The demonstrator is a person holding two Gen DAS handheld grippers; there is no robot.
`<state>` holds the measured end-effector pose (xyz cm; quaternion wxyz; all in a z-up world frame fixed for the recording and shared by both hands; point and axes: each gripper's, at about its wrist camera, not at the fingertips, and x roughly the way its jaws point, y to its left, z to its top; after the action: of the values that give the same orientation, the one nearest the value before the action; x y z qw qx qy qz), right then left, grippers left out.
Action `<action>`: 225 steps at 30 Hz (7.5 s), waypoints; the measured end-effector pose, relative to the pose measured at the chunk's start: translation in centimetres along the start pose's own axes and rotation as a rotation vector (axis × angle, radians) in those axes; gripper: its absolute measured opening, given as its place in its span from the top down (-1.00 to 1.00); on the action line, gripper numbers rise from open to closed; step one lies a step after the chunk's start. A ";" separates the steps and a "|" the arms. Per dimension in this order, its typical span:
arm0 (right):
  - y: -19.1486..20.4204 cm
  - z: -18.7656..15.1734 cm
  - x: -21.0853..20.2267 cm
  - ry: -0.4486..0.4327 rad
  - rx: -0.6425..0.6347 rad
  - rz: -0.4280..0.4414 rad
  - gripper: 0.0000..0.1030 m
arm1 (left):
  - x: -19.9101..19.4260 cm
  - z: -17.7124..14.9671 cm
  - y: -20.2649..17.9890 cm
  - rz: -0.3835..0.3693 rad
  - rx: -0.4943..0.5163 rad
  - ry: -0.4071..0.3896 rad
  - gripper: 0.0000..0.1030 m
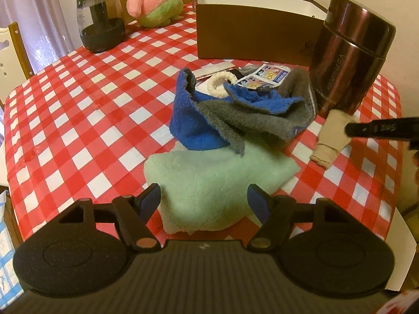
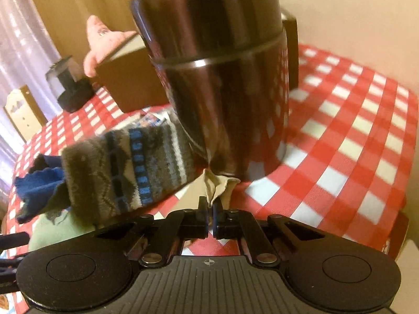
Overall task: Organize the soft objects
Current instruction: 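Reach the right tool to the beige sock while the left tool reaches the mint-green towel, then grasp and lift the beige sock with the right tool while the left tool lifts the mint-green towel, then lower both held items into the brown box and open both tools, then move both tools back toward the remaining cloths on the table, then grasp the blue-and-grey cloth with the left tool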
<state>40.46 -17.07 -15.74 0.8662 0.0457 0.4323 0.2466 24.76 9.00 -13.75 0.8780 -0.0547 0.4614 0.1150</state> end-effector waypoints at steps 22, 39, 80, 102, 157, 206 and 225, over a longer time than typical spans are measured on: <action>-0.9 -0.6 -7.8 -0.035 -0.013 -0.003 0.94 | -5.1 -1.0 3.0 -0.104 0.052 -0.033 0.79; 1.2 -0.2 -12.5 -0.140 -0.052 0.030 0.94 | -17.0 2.0 5.5 -0.204 0.007 -0.326 0.80; -10.8 22.9 -7.4 -0.286 -0.200 0.197 0.94 | -8.0 25.2 -9.7 -0.108 -0.068 -0.460 0.79; -10.8 30.0 5.0 -0.166 -0.146 0.234 0.94 | 6.2 34.9 -13.4 -0.133 -0.029 -0.274 0.25; -14.0 20.8 -7.6 -0.186 -0.013 0.137 -0.12 | -7.4 21.5 -6.4 -0.081 -0.130 -0.284 0.02; -2.3 3.8 -5.2 0.196 -0.111 0.172 -0.12 | -2.3 3.0 -1.4 -0.075 -0.295 0.068 0.02; -1.2 3.6 -4.0 0.221 -0.120 0.182 -0.12 | -7.4 2.8 2.8 -0.069 -0.352 -0.060 0.39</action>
<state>41.68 -19.48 -10.95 0.7885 0.0055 0.5036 0.3530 22.19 11.15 -6.04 0.8716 -0.2202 0.4057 0.1654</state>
